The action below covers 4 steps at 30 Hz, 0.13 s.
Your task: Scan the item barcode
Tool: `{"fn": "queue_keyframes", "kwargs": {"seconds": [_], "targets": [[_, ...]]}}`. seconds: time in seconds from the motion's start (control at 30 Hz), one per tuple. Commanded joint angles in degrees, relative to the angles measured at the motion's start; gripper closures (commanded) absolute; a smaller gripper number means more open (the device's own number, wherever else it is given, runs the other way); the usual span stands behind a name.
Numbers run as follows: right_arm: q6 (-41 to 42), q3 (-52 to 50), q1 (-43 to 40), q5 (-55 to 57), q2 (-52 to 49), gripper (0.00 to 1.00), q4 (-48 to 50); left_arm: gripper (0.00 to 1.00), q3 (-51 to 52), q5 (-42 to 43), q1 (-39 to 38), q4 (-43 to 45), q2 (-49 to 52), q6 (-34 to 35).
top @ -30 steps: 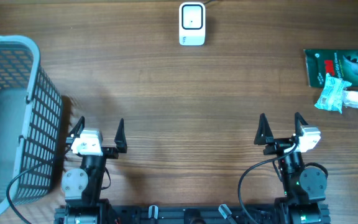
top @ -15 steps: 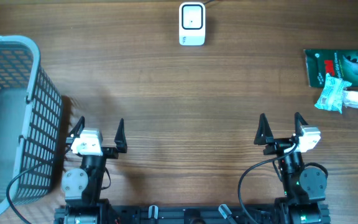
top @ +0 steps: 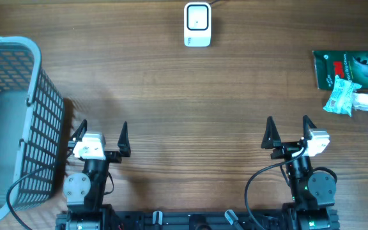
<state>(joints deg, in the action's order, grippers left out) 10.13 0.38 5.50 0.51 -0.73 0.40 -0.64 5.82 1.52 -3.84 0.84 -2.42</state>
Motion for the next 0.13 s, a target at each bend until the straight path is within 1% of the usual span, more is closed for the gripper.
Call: {"fn": "queue_keyframes", "kwargs": {"seconds": [0.0, 0.1], "targets": [[-1.0, -0.1, 0.3, 0.8, 0.5, 0.00, 0.1, 0.00, 0.3, -1.0, 0.4, -0.2, -0.5, 0.8], [-1.0, -0.1, 0.3, 0.8, 0.5, 0.00, 0.1, 0.00, 0.3, -1.0, 0.4, -0.2, -0.5, 0.8]]}}
